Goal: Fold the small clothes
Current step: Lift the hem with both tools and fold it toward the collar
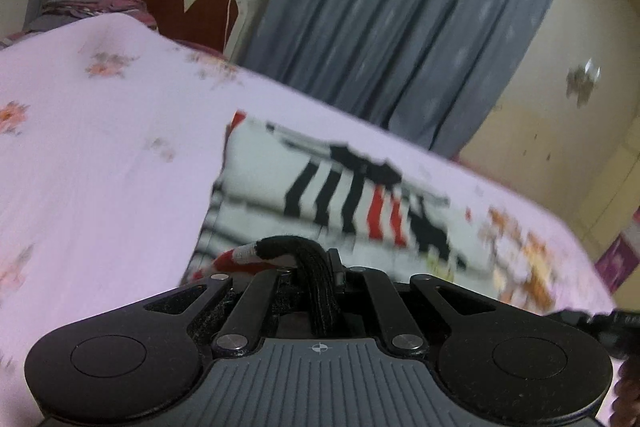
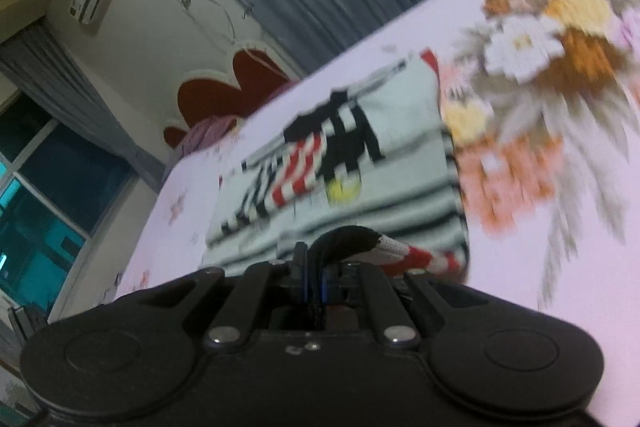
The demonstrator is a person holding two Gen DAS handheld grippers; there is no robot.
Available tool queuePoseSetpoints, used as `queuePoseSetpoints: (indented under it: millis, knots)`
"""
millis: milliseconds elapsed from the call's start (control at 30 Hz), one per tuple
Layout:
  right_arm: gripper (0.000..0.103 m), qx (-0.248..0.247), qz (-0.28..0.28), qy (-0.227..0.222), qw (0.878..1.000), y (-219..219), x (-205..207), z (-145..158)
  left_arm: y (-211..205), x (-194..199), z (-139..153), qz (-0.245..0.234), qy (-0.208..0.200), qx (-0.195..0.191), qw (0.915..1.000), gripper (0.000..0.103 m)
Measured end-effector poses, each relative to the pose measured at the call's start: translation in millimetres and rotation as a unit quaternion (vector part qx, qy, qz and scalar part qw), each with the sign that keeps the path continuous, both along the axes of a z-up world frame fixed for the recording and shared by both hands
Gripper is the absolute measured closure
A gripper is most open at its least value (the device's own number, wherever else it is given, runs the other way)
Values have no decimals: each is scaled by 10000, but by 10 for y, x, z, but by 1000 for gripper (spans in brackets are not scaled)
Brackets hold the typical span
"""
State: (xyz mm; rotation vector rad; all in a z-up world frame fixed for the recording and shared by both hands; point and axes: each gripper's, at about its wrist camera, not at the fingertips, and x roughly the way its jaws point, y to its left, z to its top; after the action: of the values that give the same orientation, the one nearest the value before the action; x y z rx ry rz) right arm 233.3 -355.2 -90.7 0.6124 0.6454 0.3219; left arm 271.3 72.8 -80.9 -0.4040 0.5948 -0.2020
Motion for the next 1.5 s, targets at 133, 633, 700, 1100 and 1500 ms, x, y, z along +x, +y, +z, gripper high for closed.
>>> queuePoseSetpoints:
  millis: [133,633,700,1100,1500]
  knots:
    - [97,-18,-120,-42,9999,-65,482,136,3,563,62,3,-16,-277,9996,99]
    - [96,167,-484,878,9948,-134,2549,-337,-189,2763,-542,-255,1216,-474,9911,99]
    - [89,251,-436,1053,9932,-138,2764,-442,-208,2914,-616,-461,1173,-689,9896,98]
    - [48,-409,-731,222,9962,-229,2751,-260,-121,3078,-562,-733,494,-148,9960,20]
    - [95,-2971,315,371,9536,488,2994,-421,-674,3221,-648,-1395,552,2260,9625,98]
